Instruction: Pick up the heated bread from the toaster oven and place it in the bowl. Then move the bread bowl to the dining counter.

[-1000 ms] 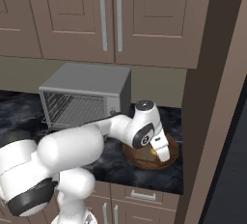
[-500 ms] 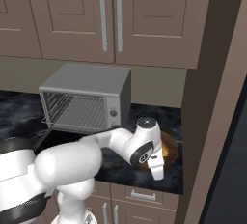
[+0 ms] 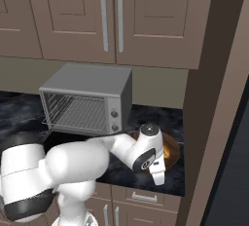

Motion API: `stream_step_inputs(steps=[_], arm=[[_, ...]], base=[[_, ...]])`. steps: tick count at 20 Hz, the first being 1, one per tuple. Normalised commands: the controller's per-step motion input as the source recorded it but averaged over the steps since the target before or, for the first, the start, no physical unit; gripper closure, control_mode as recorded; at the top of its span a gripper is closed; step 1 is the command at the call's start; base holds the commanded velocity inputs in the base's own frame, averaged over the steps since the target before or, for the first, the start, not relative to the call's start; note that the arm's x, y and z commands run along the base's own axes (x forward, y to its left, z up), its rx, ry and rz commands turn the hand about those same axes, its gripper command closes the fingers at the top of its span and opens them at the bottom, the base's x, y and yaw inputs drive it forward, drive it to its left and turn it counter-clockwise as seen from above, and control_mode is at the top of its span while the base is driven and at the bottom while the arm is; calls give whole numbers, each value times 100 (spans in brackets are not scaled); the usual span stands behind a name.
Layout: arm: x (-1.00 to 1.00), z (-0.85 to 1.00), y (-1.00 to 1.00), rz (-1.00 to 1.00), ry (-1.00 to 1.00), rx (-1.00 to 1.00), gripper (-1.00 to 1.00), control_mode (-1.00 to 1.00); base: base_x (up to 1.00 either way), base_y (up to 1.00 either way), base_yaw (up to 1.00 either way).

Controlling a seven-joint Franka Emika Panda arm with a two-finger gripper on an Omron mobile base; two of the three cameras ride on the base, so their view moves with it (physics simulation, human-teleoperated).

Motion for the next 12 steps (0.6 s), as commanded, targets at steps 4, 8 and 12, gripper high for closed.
stream_step_inputs(steps=[4, 8, 12], arm=[[18, -31, 0, 0, 0, 0, -100, -100], [8, -28, 0, 0, 0, 1, 100, -100], [0, -6, 0, 0, -2, 0, 100, -100]], base=[[0, 0, 0], [0, 0, 0], [0, 0, 0]])
